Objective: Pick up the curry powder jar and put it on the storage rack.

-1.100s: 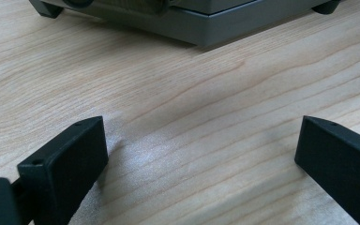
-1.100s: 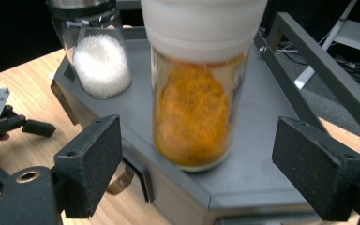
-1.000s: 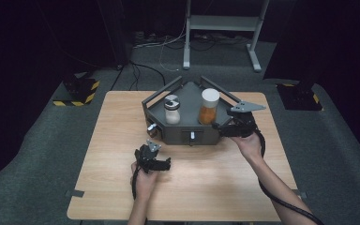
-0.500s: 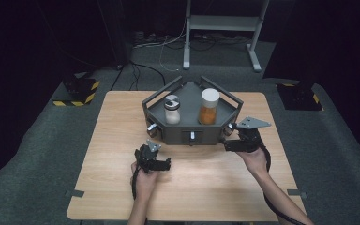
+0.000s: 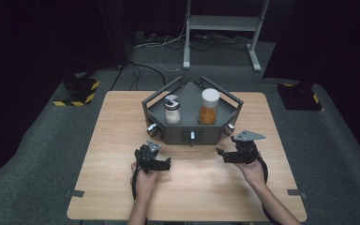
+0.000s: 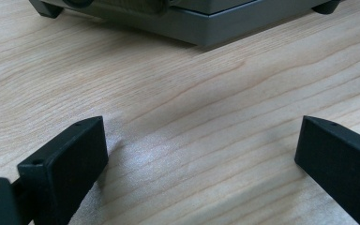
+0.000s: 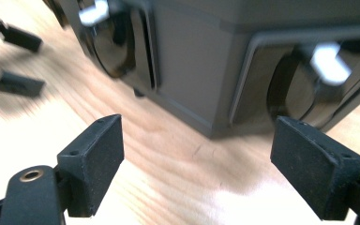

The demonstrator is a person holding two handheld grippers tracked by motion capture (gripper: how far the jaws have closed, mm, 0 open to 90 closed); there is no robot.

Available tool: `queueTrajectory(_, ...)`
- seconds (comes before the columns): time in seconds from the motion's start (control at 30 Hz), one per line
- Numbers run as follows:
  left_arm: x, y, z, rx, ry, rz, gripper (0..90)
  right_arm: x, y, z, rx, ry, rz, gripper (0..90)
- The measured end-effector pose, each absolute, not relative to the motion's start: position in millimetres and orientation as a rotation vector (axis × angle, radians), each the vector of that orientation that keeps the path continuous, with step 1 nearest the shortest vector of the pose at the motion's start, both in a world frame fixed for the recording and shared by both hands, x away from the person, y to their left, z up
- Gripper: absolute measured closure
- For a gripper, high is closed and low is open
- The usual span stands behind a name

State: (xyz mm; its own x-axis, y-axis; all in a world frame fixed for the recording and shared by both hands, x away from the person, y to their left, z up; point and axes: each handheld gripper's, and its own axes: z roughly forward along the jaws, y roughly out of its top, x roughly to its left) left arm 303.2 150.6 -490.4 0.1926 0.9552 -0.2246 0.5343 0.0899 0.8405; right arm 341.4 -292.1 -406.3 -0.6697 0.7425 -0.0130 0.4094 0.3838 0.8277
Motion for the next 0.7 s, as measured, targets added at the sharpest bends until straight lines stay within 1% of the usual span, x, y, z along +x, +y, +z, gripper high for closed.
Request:
queueTrajectory(0.4, 302.6, 150.4, -490.4, 1.565, 1.463, 0.587, 3.0, 346.1, -278.9, -442.6, 1.084, 2.318, 1.117, 16.9)
queueTrajectory(0.7, 302.2, 150.3, -490.5, 1.562, 1.463, 0.588, 3.3, 342.3, -267.2, -454.8, 1.106, 2.318, 1.054, 16.0)
